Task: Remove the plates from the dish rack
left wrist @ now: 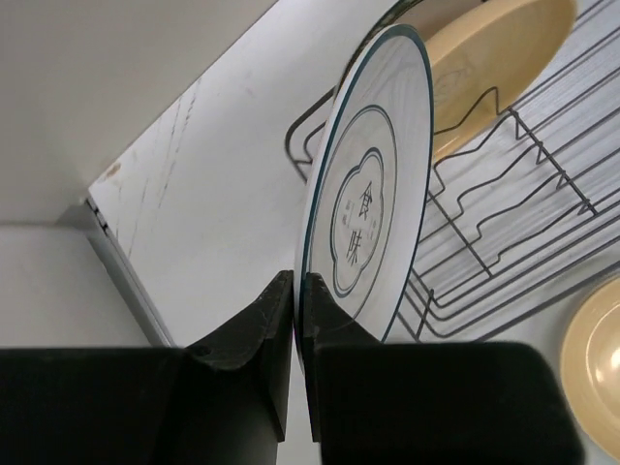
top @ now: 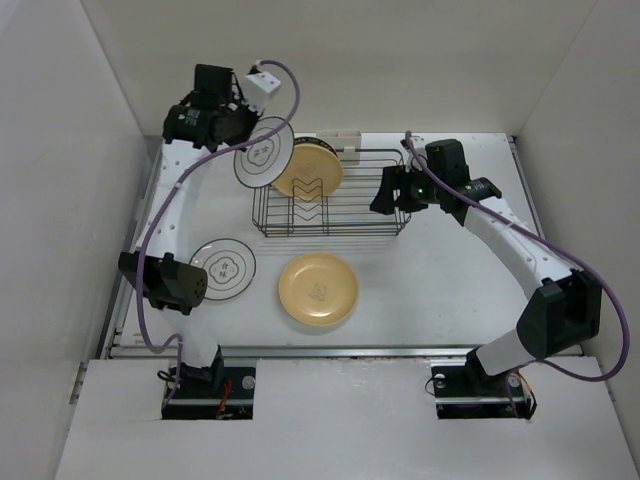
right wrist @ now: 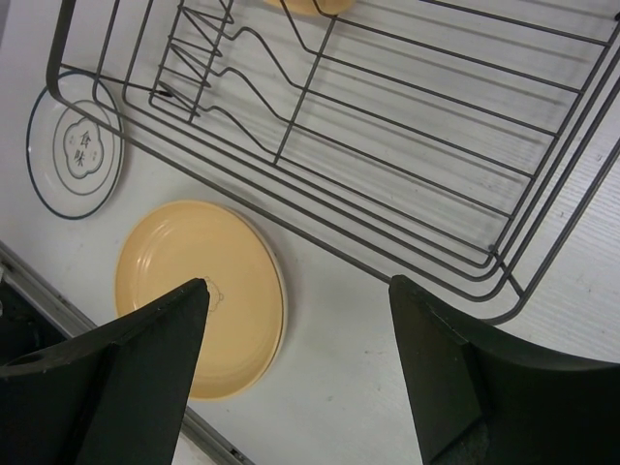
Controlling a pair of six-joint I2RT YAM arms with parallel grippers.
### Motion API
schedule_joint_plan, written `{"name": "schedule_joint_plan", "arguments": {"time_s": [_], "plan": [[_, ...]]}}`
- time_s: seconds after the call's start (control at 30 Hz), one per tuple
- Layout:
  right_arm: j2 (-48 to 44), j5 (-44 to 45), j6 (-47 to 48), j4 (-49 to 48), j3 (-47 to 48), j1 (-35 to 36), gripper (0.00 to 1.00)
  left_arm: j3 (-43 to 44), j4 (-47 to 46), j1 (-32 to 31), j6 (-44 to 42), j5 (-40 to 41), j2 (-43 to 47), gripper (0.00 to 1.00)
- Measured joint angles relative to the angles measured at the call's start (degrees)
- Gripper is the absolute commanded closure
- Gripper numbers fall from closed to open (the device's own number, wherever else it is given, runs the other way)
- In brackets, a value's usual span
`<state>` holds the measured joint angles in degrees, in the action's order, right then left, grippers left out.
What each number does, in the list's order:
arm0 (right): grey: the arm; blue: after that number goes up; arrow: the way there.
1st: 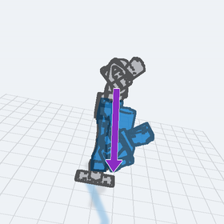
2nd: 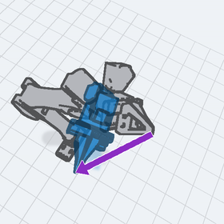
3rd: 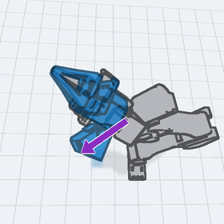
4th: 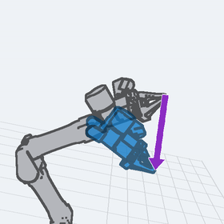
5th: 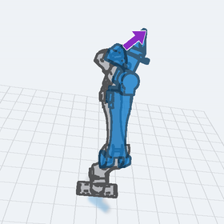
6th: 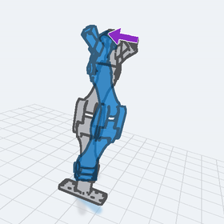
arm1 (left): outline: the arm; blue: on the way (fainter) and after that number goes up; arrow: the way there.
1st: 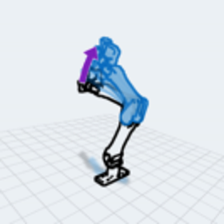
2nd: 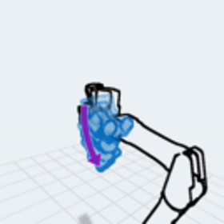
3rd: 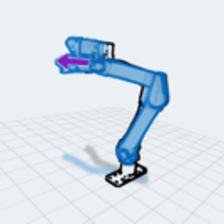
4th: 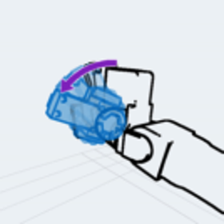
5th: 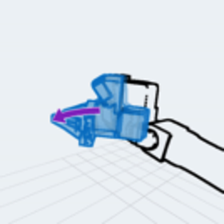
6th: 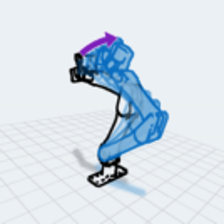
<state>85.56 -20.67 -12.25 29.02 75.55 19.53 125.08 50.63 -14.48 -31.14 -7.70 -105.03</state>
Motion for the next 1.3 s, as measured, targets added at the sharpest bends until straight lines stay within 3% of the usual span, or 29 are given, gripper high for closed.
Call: {"name": "schedule_joint_plan", "arguments": {"time_s": [0.3, 0.5, 0.73, 0.97, 1.13, 1.2, 1.27, 1.3], "plan": [[7.0, -3.3, -0.2, -1.6, 2.9, 0.0, 0.19, -0.2, 10.7, 15.5, 7.5, -10.4, 7.4, 1.0], [14.8, -3.3, -0.5, -2.1, 11.5, 0.0, 0.19, -9.7, 17.9, 27.1, 5.0, -13.4, 11.5, 1.0], [26.1, -0.6, 0.5, -5.1, 25.5, 1.0, 0.19, -22.8, 24.2, 28.5, -0.3, -13.4, 6.9, 1.0], [36.3, 4.3, 2.2, -7.5, 34.6, 5.0, 0.19, -24.6, 24.5, 28.4, -1.0, -12.7, -2.6, 1.0], [42.8, 5.9, 2.8, -8.5, 41.8, 7.0, 0.32, -25.0, 23.5, 28.4, -0.1, -11.5, -7.6, 1.0], [43.7, 6.6, 3.1, -9.1, 42.6, 7.2, 0.45, -25.8, 23.2, 28.4, 0.3, -10.9, -8.3, 0.98], [44.0, 7.3, 3.0, -9.8, 42.8, 7.2, 0.6, -26.5, 22.9, 28.5, 0.6, -10.2, -8.6, 0.87], [44.2, 7.8, 3.5, -10.3, 43.1, 7.2, 0.75, -26.9, 22.4, 28.4, 0.8, -9.5, -8.9, 0.81]]}}
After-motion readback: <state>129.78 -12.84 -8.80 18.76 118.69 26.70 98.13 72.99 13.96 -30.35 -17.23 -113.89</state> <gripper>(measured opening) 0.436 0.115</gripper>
